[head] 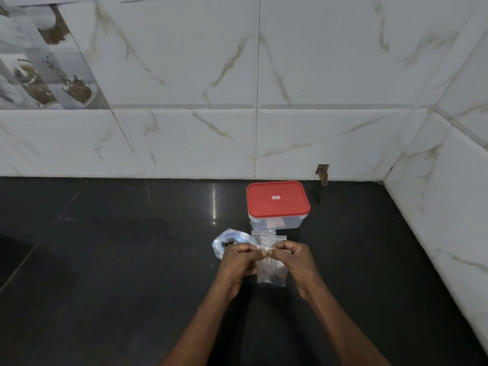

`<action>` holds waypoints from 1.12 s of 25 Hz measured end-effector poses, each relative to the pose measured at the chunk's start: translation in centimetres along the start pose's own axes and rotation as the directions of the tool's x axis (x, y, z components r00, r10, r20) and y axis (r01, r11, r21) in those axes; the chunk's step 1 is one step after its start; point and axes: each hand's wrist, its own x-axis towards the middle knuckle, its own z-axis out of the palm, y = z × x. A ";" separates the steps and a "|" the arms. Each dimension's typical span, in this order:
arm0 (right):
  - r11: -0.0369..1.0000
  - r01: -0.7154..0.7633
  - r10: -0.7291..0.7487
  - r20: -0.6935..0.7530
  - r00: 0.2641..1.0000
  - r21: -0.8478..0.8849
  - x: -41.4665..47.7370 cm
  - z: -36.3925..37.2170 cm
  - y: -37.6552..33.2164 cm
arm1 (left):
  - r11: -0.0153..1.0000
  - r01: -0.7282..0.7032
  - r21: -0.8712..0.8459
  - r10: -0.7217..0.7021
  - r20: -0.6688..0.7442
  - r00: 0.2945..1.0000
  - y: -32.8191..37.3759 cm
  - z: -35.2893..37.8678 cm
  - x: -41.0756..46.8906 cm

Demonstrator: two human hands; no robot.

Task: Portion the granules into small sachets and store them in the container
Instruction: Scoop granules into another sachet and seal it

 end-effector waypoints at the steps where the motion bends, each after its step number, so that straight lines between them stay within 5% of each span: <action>1: 1.000 0.004 -0.004 0.003 1.000 -0.029 -0.1 0.0 0.0 | 1.000 -0.019 0.011 0.019 -0.011 1.000 -0.1 0.1 -0.1; 6: 0.989 0.051 -0.061 -0.069 0.996 -0.140 0.0 0.5 0.7 | 0.995 -0.090 0.030 0.092 -0.074 0.993 -0.7 1.2 -0.4; 16: 0.997 0.010 -0.006 0.048 0.999 -0.073 -0.1 -0.3 0.9 | 0.999 -0.012 -0.033 0.014 0.051 0.999 -1.0 1.2 -0.4; 24: 0.999 0.030 -0.031 -0.022 0.999 -0.021 0.1 -1.0 1.5 | 0.995 -0.093 0.022 0.093 -0.034 0.995 -1.1 0.5 -0.1; 28: 0.974 0.092 -0.110 -0.077 0.991 -0.205 0.4 -1.6 1.6 | 0.992 -0.102 0.077 0.109 -0.091 0.990 -1.6 0.8 -0.1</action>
